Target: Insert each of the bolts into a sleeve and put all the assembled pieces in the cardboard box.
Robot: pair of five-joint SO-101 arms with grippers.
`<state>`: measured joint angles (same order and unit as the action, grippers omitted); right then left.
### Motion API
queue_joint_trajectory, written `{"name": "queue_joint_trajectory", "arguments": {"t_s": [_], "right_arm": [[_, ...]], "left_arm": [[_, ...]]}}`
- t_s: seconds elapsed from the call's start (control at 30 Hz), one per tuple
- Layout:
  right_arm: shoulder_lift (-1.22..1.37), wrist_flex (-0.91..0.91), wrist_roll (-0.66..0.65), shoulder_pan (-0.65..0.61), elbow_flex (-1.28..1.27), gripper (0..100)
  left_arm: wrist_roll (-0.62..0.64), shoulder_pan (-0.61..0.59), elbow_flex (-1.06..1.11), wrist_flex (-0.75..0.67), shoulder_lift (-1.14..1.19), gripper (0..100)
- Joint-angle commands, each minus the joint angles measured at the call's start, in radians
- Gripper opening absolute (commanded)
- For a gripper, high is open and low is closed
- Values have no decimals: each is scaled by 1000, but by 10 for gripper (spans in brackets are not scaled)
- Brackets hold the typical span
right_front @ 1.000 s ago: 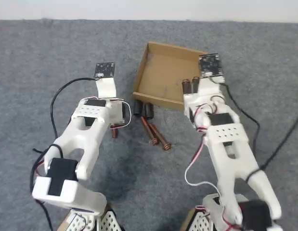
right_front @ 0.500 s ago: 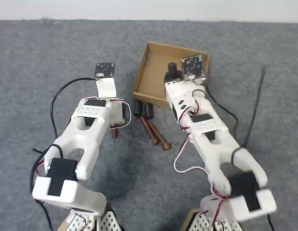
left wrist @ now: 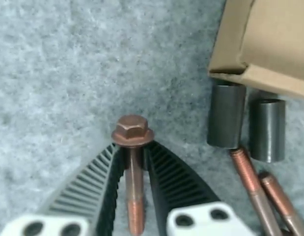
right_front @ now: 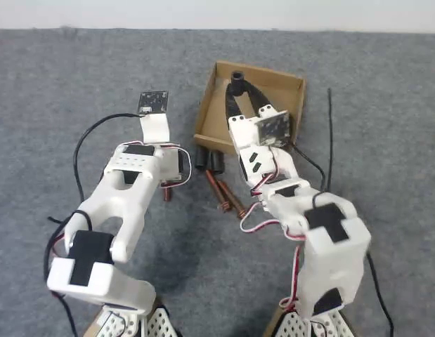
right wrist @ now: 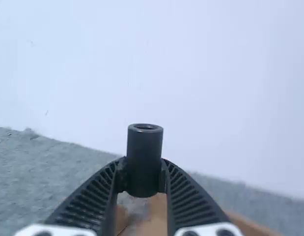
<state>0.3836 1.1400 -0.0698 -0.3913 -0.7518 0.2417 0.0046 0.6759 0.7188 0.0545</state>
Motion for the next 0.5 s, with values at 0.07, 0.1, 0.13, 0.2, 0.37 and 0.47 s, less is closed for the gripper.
{"name": "queue_joint_trajectory", "arguments": {"t_s": [0.07, 0.1, 0.13, 0.2, 0.37, 0.47], "right_arm": [[113, 228, -232, -25, 86, 6], [142, 277, -245, -33, 84, 6], [165, 318, -253, -35, 77, 6], [197, 378, -256, -48, 37, 6], [200, 501, -252, -70, -140, 6], [173, 552, -250, -76, -258, 6]], "left_arm": [[-11, 6, -12, -38, -80, 11], [-11, 5, -8, -52, -80, 11], [-11, 5, -7, -58, -78, 11], [-11, 5, -1, -64, -78, 11], [-11, 5, -1, -64, -78, 11], [-11, 5, -1, -64, -78, 11]]}}
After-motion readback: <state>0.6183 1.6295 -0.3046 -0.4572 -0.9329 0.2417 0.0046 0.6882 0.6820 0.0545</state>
